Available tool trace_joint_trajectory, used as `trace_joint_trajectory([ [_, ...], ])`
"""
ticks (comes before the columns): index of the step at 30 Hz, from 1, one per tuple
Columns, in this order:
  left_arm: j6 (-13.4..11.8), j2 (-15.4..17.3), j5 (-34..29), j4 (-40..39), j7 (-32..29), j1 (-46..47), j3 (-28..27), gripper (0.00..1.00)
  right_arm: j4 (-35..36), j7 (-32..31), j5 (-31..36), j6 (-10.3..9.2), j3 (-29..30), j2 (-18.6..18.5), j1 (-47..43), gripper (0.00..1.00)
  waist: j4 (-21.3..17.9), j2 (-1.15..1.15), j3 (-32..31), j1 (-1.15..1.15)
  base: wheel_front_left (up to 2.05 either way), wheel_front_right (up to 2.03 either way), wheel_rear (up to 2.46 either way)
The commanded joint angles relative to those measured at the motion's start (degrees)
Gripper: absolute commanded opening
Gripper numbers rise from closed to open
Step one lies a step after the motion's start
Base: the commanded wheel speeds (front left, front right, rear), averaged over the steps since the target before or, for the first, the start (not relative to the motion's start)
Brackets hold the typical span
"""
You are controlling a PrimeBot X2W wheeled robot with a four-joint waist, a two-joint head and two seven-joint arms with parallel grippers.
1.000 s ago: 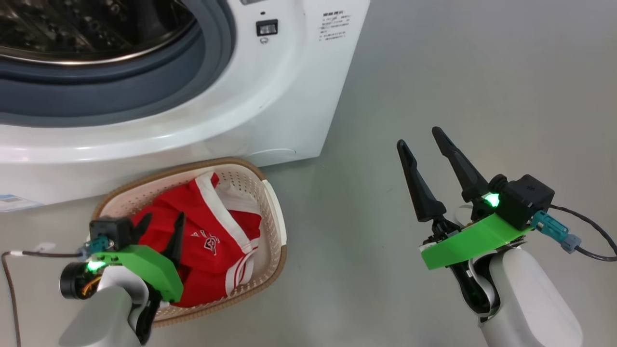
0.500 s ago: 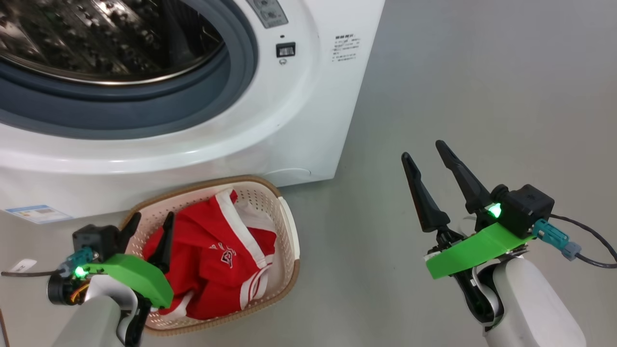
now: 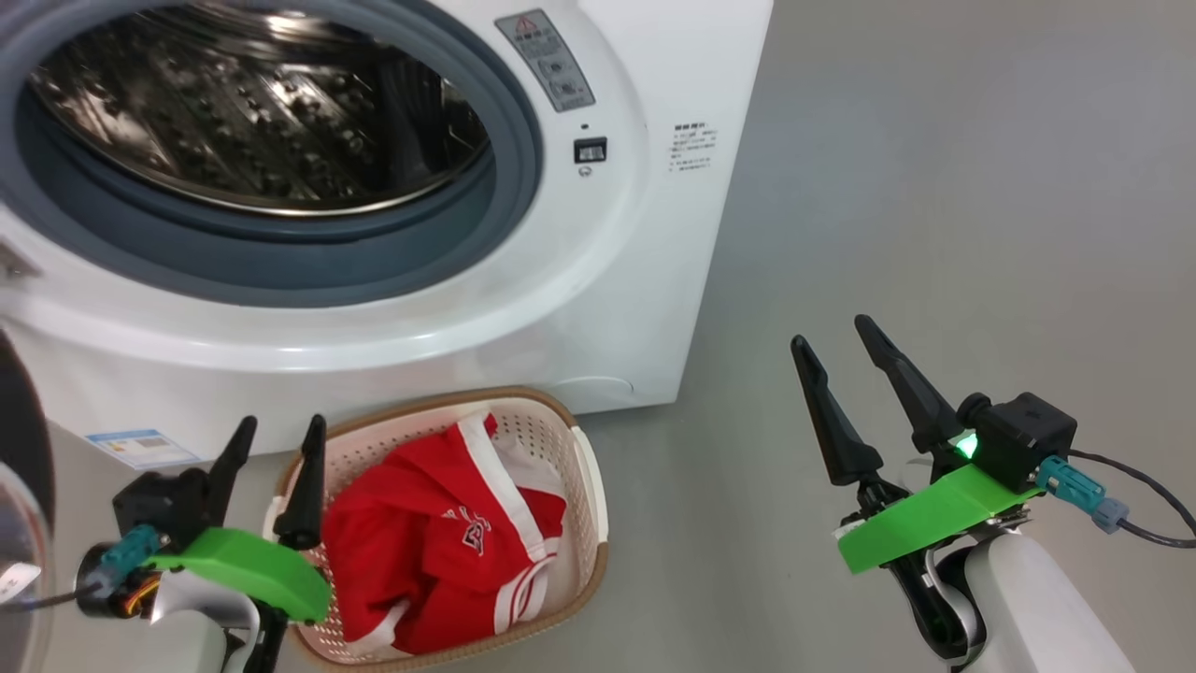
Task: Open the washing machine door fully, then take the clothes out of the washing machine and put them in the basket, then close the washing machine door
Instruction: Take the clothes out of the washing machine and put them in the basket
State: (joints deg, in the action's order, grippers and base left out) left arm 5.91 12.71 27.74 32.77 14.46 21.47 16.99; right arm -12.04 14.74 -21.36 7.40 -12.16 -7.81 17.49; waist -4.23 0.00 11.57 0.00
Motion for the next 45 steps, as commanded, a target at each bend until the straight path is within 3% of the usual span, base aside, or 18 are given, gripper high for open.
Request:
trace_joint_trajectory([
  [1,-0.79,2.02,-0.74,-2.39,0.53,-0.33,-2.57,1.00,1.21,0.26,-0.53,0.09,-0.97,-0.22,-0.44,1.00,1.03,0.00,-1.47,0.00,0.00,0.00,0.00],
  [7,-2.20,2.18,-1.62,-9.10,0.53,-4.00,-4.54,1.00,0.99,0.26,-0.88,0.09,-0.60,-0.65,-1.59,1.00,2.25,0.00,-3.58,0.00,0.00,0.00,0.00],
  [25,-9.56,4.15,-3.33,-28.69,-0.17,-14.99,-8.12,1.00,0.52,0.26,-1.86,0.09,-0.96,-2.14,-3.11,1.00,3.35,0.00,-7.37,0.00,0.00,0.00,0.00],
  [45,-10.83,4.96,-2.15,-31.72,-0.78,-17.55,-8.75,1.00,0.33,0.26,-1.93,0.09,-1.26,-2.72,-3.07,1.00,3.40,0.00,-7.27,0.00,0.00,0.00,0.00],
])
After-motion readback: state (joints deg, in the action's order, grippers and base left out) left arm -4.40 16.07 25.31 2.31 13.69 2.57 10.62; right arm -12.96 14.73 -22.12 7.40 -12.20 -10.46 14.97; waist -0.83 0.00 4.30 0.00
